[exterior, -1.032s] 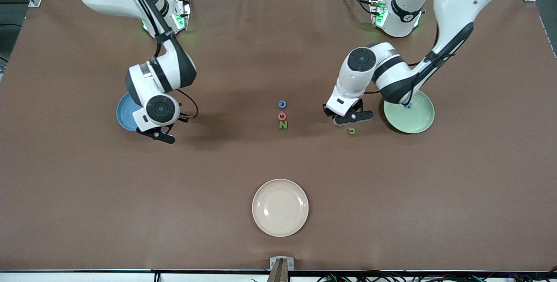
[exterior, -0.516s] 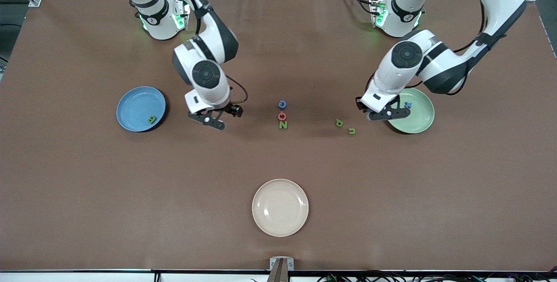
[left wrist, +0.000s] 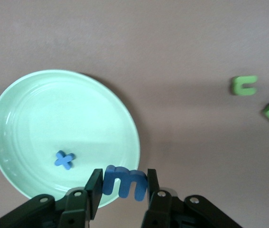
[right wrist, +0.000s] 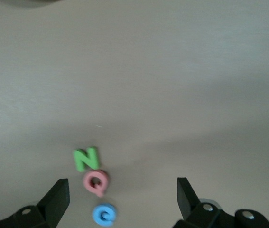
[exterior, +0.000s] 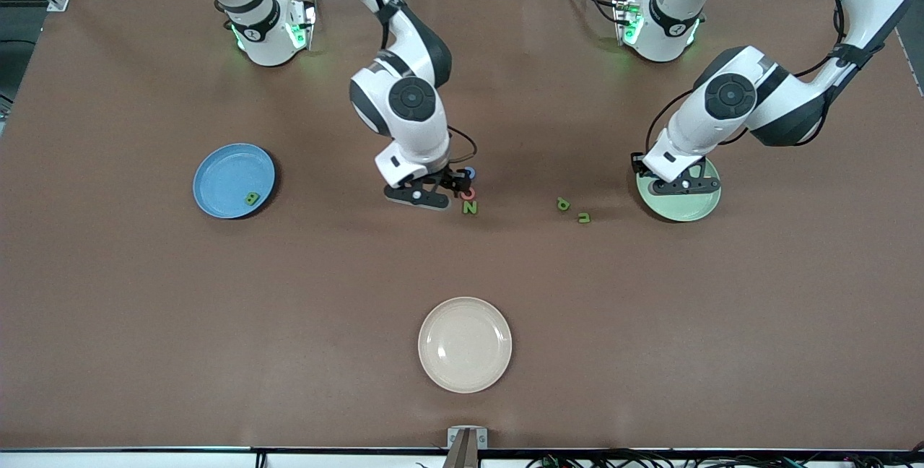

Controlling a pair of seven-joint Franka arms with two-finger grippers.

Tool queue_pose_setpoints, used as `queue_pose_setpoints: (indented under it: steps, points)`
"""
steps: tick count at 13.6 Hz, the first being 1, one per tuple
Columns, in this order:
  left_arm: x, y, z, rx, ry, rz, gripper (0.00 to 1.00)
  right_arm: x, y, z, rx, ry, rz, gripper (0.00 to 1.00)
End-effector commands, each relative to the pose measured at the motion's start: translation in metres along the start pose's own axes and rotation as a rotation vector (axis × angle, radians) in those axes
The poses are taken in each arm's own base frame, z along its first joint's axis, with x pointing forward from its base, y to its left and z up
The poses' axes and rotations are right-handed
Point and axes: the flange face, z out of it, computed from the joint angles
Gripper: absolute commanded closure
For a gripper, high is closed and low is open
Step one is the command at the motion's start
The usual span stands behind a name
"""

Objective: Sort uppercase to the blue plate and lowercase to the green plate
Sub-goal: 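Place the blue m on the green plate while the right gripper grasps N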

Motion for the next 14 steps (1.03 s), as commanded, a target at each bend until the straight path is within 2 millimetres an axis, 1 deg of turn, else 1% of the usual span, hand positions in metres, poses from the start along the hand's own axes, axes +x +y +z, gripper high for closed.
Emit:
queue_pose_setpoints:
  steps: [1, 2, 3, 5, 7, 9, 11, 14]
  points:
    - [-0.008, -0.013, 0.006, 0.010, 0.000, 0.033, 0.76, 0.004, -0.027, 0.021, 0.025, 0.011, -0.022, 0.01]
    - [-0.010, -0.017, 0.010, 0.012, 0.000, 0.045, 0.76, 0.005, -0.028, 0.022, 0.024, 0.012, -0.025, 0.01]
    - [-0.012, -0.024, 0.013, 0.008, -0.001, 0.050, 0.76, 0.001, -0.030, 0.025, 0.021, 0.011, -0.033, 0.02]
    - [-0.015, -0.033, 0.024, 0.020, 0.006, 0.070, 0.76, -0.003, -0.031, 0.034, 0.010, 0.005, -0.058, 0.03]
    - [-0.017, -0.041, 0.036, 0.022, 0.016, 0.073, 0.76, -0.008, -0.032, 0.043, -0.002, 0.000, -0.072, 0.03]
    - [-0.022, -0.047, 0.049, 0.021, 0.025, 0.087, 0.76, -0.013, -0.038, 0.053, -0.007, 0.000, -0.095, 0.05]
    - [-0.028, -0.055, 0.065, 0.024, 0.026, 0.100, 0.76, -0.014, -0.040, 0.057, -0.012, 0.004, -0.105, 0.05]
    - [-0.037, -0.054, 0.073, 0.031, 0.015, 0.115, 0.76, -0.017, -0.043, 0.065, -0.004, 0.028, -0.126, 0.06]
